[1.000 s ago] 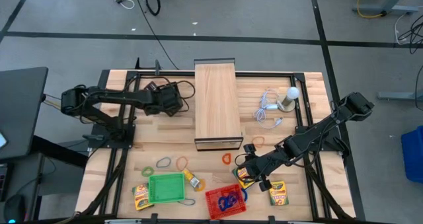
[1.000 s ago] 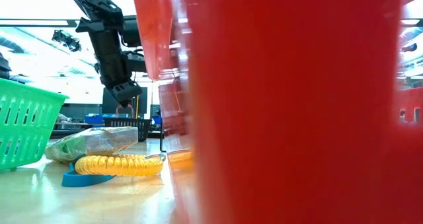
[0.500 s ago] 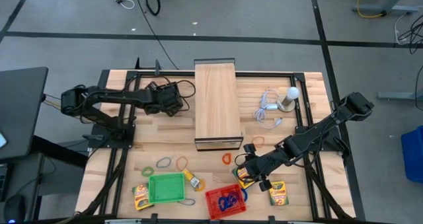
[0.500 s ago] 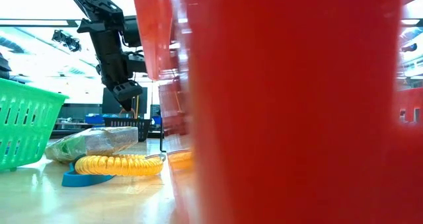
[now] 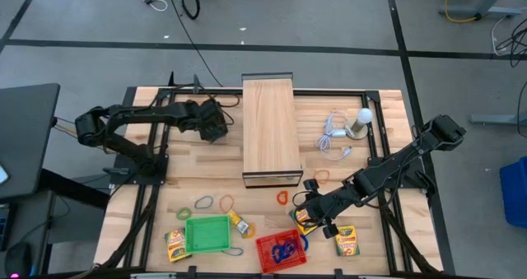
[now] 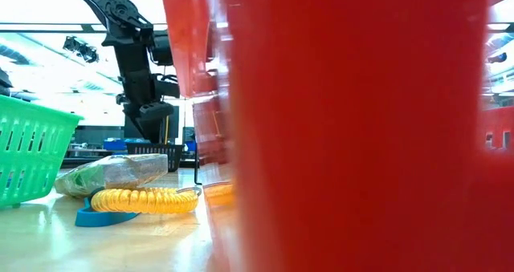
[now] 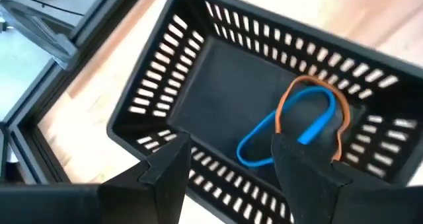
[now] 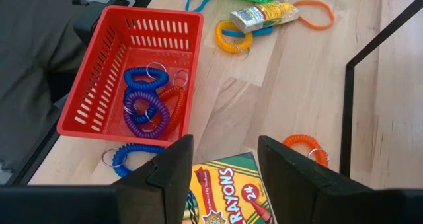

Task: Pick & Place Office Desk Supplies
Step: Put the orange rubber band into the black basket

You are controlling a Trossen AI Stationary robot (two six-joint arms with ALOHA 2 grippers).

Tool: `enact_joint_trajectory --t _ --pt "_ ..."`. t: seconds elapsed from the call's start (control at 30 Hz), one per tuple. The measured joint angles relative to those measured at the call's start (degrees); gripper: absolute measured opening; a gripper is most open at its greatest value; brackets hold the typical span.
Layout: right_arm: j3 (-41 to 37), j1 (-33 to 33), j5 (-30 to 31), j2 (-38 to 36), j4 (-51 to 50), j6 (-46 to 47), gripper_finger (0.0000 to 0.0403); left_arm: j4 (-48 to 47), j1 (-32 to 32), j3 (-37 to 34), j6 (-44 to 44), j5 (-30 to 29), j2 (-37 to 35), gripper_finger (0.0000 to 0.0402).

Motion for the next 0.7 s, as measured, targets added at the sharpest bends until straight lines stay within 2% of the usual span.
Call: enact_joint_trajectory --t 0.27,0.5,0.63,0.7 --pt "0.00 0.00 0.00 0.00 -0.02 -0.26 0.0178 0.60 -6.48 -0.02 0.25 2.67 -4.31 0.0215" --pt "0.00 -0.07 0.00 0.01 -0.02 -0.44 0.0178 0.92 -17.21 -0.02 0.35 14.26 -11.95 0.0215" --pt "0.00 -0.07 0.00 0.01 -0.04 -0.46 0.0178 1.57 -25.21 -0.02 -0.49 20.24 -12.36 0.0215" --pt "0.00 -0.07 0.00 -0.01 -0.04 -0.46 0.0178 2.07 -29.16 -0.02 -1.37 21.20 -11.51 0.0215"
